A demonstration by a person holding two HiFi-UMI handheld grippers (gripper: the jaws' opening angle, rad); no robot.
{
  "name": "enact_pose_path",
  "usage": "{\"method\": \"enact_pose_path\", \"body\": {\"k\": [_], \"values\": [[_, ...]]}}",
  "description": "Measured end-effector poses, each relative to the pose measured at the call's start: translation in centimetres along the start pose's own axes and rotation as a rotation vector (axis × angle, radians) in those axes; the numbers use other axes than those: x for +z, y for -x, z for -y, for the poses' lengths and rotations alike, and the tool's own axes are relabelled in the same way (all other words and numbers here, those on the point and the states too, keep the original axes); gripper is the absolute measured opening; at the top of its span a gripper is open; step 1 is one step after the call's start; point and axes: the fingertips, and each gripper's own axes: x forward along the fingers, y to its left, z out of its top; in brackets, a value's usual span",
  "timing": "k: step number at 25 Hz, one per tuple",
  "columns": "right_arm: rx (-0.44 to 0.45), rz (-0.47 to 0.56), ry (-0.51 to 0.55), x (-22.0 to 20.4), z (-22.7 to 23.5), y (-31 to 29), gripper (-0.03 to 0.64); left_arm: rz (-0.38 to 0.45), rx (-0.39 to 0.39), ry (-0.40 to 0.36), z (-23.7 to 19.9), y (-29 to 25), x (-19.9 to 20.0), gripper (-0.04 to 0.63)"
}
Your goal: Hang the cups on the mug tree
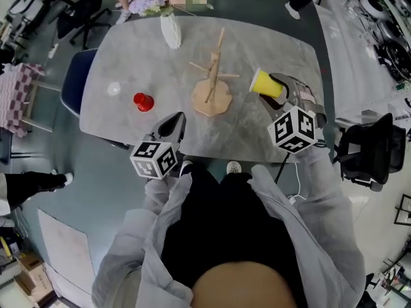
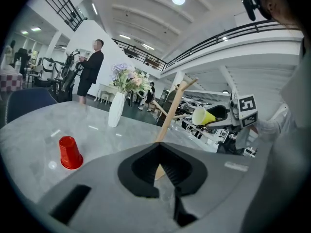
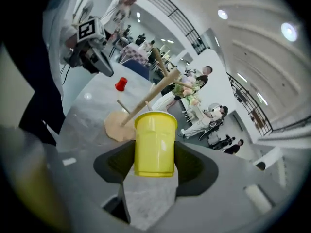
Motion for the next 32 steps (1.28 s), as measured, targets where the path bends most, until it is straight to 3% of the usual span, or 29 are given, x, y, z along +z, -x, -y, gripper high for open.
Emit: {"method": "enact_pose_path", "body": {"k": [12, 23, 32], "values": [[0.008, -0.095, 0.384, 5.7, -1.4, -4.6, 0.264, 0.001, 0.044, 0.054, -4.4, 3.7, -1.4, -0.003], [0.021, -0.133, 0.443, 6.1, -2.8, -6.4, 0.268, 0.004, 0.064, 0.100, -5.8, 4.6, -2.6, -0.003], [-0.007, -0.097, 0.366, 6.7, -2.9, -5.4, 0.345, 0.010, 0.037, 0.096, -5.7, 4.2, -2.4, -0.003]]}}
